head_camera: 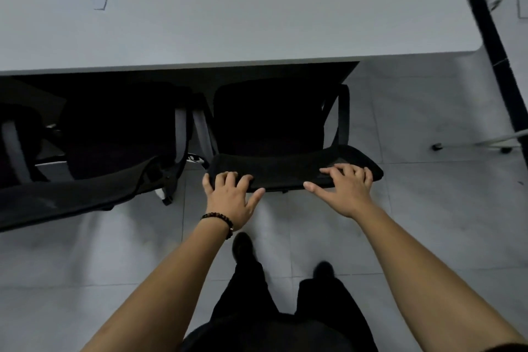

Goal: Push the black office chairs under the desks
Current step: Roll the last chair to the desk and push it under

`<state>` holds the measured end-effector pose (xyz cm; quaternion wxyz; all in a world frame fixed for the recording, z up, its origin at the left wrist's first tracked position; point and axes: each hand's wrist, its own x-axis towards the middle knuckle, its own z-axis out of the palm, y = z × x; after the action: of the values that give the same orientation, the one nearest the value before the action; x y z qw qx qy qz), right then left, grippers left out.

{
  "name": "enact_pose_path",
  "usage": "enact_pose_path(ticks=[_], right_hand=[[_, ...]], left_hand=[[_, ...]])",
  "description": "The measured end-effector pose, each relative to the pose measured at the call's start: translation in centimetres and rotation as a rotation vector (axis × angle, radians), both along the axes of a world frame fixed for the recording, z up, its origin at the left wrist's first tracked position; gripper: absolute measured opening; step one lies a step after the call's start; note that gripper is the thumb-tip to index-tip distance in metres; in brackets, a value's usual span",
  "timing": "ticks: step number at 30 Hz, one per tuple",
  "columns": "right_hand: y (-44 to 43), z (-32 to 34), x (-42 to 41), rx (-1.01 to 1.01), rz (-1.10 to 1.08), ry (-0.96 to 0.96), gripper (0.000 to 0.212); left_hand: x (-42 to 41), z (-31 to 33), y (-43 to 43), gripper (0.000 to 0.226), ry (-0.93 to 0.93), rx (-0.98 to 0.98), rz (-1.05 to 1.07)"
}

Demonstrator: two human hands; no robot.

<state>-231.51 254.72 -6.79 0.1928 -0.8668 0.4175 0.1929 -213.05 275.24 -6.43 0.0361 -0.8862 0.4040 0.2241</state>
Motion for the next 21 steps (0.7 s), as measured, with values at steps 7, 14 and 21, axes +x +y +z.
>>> enact_pose_path(ticks=[7, 14, 21], right_hand=[[-1.7, 0.4, 2.7, 0.019, 0.003, -0.001, 0.088], [-1.3, 0.6, 1.2, 0.037, 0.026, 0.024, 0.095], [-0.7, 0.8, 0.4, 0.013, 0.028, 0.007, 0.095]], left_hand=[[2.8, 0.1, -1.8, 0.064, 0.0, -0.004, 0.003], [1.1, 1.1, -1.4, 0.066, 0.03, 0.041, 0.021], [0.2, 1.2, -0.7, 0.066, 0.039, 0.034, 0.023]])
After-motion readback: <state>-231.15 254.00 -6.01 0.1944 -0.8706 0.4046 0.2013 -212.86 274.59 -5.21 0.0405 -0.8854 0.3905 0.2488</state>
